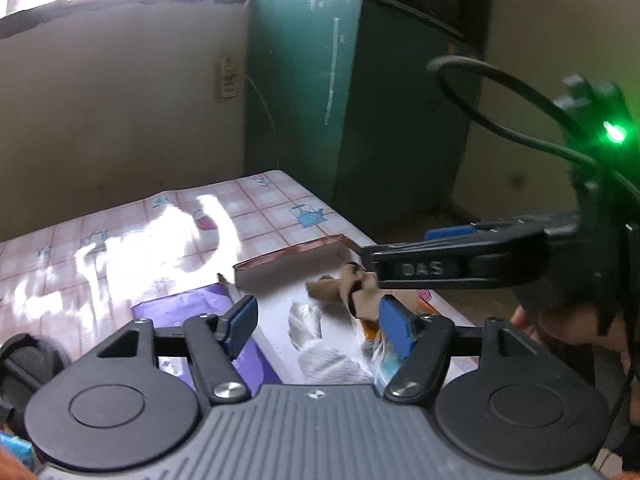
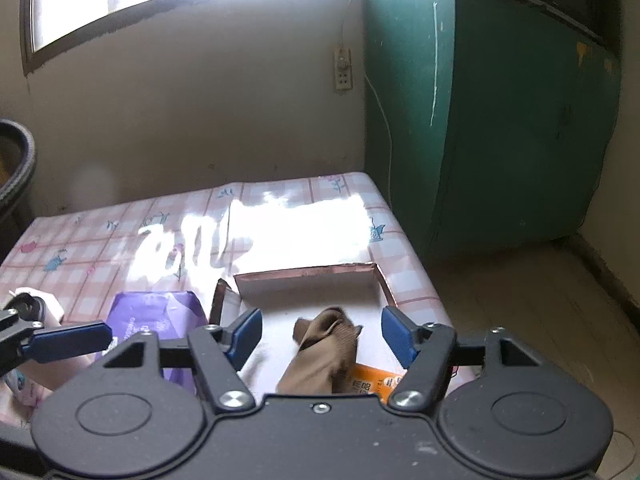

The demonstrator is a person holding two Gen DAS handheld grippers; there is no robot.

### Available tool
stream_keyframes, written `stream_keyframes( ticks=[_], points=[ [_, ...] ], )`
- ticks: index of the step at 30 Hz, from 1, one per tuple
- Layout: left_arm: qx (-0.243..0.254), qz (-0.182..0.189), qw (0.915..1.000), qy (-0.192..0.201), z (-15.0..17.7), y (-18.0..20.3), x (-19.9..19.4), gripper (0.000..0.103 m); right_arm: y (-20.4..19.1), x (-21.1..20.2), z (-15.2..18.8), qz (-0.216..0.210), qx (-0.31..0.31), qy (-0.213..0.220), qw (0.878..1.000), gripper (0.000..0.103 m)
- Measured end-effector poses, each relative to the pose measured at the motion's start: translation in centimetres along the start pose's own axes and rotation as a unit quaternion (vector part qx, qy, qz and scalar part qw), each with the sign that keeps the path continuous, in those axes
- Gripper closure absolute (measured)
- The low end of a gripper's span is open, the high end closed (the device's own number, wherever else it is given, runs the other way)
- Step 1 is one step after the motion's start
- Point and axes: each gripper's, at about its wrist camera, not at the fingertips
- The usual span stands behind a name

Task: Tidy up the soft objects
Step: 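Lower both socks into the cardboard box and open both tools, then move both tools back over the items on the table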

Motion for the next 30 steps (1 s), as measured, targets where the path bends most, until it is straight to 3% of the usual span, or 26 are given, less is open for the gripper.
stream_keyframes(
  ticks=[7,13,16,30],
  points=[
    [-0.003,-0.052,0.9986,0.005,-0.8,-0.6,-3.0,0.025,-1.3,-2.5,-0.3,0.026,-0.020,0.016,0.999,0.020],
    [-0.014,-0.094,0.9955,0.007,-0.7,-2.2,-6.0,0.016,-3.7,-5.1,-0.2,-0.009,-0.005,0.009,1.000,0.020],
    [-0.025,-0.108,0.9938,0.006,-0.5,-3.2,-7.1,0.014,-5.8,-5.9,0.1,-0.005,-0.018,0.004,1.000,0.019],
    [-0.087,-0.160,0.9832,0.003,2.3,-8.6,-11.9,0.013,-14.4,-7.4,2.7,-0.060,-0.048,-0.006,0.997,0.019]
  ],
)
Point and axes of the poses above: each gripper's, at about its wrist camera, not at the fingertips, and x roughly the way its jaws point, y to its right, z to its underside, and after that the axes turned 3 degrees about y, right-handed
